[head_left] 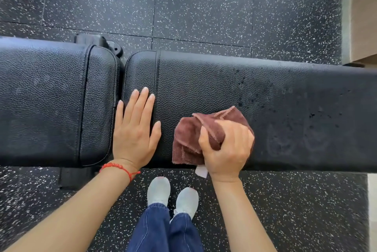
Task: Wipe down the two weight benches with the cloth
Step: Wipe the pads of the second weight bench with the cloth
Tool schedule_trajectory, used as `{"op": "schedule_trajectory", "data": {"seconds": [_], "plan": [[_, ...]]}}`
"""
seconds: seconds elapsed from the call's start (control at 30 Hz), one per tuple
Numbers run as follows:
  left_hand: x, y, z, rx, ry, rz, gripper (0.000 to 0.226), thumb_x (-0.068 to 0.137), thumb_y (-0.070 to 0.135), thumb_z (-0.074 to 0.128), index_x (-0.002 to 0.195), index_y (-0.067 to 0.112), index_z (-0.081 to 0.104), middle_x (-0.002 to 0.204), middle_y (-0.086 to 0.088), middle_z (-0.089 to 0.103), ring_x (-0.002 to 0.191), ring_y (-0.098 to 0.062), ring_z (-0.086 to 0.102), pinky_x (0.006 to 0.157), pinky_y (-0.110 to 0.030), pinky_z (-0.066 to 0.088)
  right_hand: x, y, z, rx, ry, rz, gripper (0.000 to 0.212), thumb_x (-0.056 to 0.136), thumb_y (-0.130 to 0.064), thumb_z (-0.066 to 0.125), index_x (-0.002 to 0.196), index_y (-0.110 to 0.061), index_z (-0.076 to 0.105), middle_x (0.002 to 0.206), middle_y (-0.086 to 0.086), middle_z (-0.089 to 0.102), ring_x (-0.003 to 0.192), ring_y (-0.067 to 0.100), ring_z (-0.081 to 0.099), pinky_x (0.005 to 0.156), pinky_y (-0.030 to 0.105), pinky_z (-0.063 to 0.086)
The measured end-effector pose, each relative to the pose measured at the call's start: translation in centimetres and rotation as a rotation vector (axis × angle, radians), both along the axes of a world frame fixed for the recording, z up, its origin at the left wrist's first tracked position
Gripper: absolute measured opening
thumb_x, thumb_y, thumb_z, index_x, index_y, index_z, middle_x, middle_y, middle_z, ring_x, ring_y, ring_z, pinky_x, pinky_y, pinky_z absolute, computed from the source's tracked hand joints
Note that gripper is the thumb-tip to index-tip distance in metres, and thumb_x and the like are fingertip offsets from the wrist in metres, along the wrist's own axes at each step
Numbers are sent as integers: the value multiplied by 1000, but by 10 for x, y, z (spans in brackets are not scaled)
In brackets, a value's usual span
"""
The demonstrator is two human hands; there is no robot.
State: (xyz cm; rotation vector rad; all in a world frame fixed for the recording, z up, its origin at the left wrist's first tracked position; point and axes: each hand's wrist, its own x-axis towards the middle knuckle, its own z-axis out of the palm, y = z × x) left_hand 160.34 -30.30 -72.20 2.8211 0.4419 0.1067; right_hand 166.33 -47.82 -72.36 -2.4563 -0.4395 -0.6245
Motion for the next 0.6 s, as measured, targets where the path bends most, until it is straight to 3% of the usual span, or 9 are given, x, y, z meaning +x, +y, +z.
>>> {"op": "schedule_trajectory", "data": {"seconds": [0.3,0.47,0.6], "plan": [[15,-21,20,-105,-31,128,51,89,27,36,127,-5,49,140,-21,42,132,-36,34,108,-57,21,134,22,6,-22,-38,-109,37,83,-38,58,80,-1,64,71,13,61,68,31,59,74,34,36],[45,-64,26,-114,-65,54,50,90,27,36,131,1,47,143,-16,40,135,-31,32,108,-54,19,112,3,4,3,-22,-53,35,84,-36,60,81,-2,64,73,11,60,74,24,51,77,33,38],[60,-75,14,-38,26,92,53,90,29,34,135,3,44,146,-13,37,136,-30,31,109,-55,19,69,-35,4,44,56,-25,33,86,-36,59,79,-4,63,74,7,60,74,21,50,82,26,36]]}}
